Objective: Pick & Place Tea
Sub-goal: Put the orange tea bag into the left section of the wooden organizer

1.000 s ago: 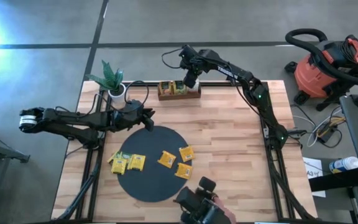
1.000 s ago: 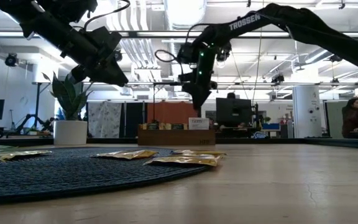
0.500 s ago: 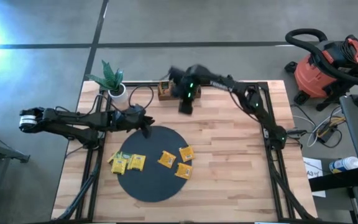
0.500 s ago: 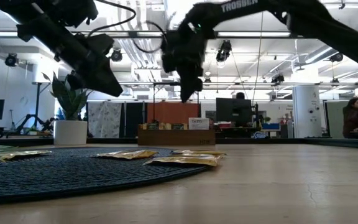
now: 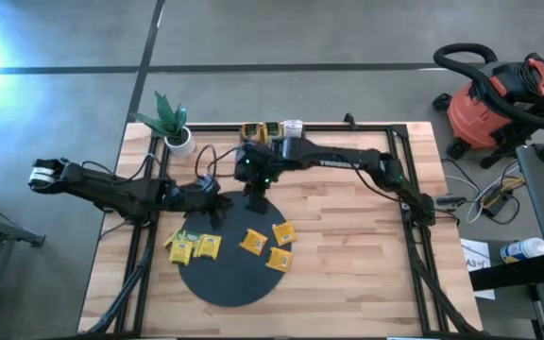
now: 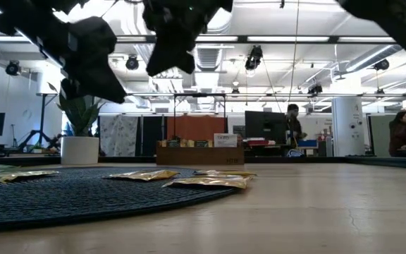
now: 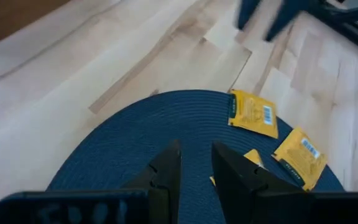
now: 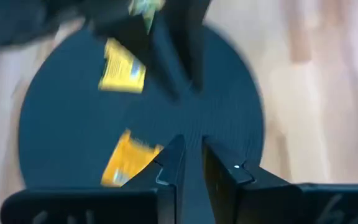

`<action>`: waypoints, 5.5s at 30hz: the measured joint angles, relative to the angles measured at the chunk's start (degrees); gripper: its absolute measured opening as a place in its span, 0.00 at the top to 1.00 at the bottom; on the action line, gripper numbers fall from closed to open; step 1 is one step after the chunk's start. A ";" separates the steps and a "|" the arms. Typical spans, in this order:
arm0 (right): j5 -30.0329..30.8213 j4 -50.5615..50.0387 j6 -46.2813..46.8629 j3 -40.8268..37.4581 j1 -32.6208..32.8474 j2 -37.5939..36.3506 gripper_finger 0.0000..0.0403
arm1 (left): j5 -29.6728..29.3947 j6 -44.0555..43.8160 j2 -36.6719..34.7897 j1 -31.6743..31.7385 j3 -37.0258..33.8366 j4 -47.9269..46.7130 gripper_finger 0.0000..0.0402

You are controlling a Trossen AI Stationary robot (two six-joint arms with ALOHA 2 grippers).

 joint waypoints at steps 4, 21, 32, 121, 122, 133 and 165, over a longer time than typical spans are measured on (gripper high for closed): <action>8.90 10.17 5.41 -8.84 3.27 -5.27 0.88 | -5.88 -2.30 -1.11 -4.83 0.00 -1.57 0.79; 3.54 22.61 34.01 -52.05 14.17 -21.84 0.88 | 6.04 -3.61 7.94 -8.62 -0.09 5.83 0.79; -2.67 37.46 41.10 -64.73 17.19 -21.88 0.84 | 10.66 -11.88 22.37 -12.07 4.41 20.37 0.80; -2.93 46.65 41.14 -69.33 19.77 -21.32 0.81 | 5.38 -25.72 53.44 -15.50 28.22 12.62 0.80; -3.09 46.65 41.14 -69.05 19.77 -21.32 0.81 | 5.36 -25.72 53.44 -15.50 28.22 12.56 0.80; -2.81 45.62 42.21 -68.83 20.03 -21.34 0.81 | 5.34 -26.10 53.46 -15.39 28.20 12.50 0.80; 4.94 43.00 42.88 -69.12 17.49 -21.29 0.66 | 5.25 -26.98 53.55 -15.20 28.13 12.71 0.80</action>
